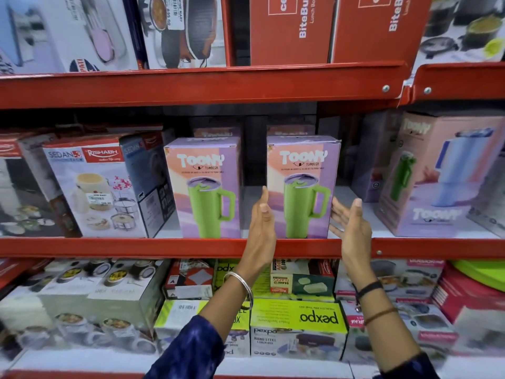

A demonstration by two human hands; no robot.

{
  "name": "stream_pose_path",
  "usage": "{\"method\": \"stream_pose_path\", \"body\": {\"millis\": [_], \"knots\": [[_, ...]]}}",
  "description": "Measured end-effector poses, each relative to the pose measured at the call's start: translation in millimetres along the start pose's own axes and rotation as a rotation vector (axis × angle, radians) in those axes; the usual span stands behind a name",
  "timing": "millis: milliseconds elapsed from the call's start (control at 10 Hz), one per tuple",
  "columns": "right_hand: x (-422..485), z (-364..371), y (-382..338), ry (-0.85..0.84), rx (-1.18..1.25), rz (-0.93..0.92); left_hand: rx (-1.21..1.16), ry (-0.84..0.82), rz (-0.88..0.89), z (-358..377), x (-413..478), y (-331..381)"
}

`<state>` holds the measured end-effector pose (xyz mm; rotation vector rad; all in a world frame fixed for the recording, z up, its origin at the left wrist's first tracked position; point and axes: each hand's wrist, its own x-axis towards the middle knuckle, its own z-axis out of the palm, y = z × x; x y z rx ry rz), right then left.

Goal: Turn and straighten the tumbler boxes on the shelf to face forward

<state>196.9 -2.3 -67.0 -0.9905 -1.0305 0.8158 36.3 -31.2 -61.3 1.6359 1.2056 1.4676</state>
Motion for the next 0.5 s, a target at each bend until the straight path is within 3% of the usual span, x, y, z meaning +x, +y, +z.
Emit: {"method": "stream_pose_path", "body": {"millis": [300, 400, 500], "knots": [[-11, 3, -4, -0.006, -0.019, -0.019, 0.078, 0.003, -0.008, 2, -4, 1], [-17, 8, -2, 0.084, -0.099, -0.086, 0.113, 0.032, 0.008, 1, -9, 6], [-21, 17, -12, 0.192, -0.138, -0.264, 0.114, 0.147, 0.189, -5, -7, 16]]}}
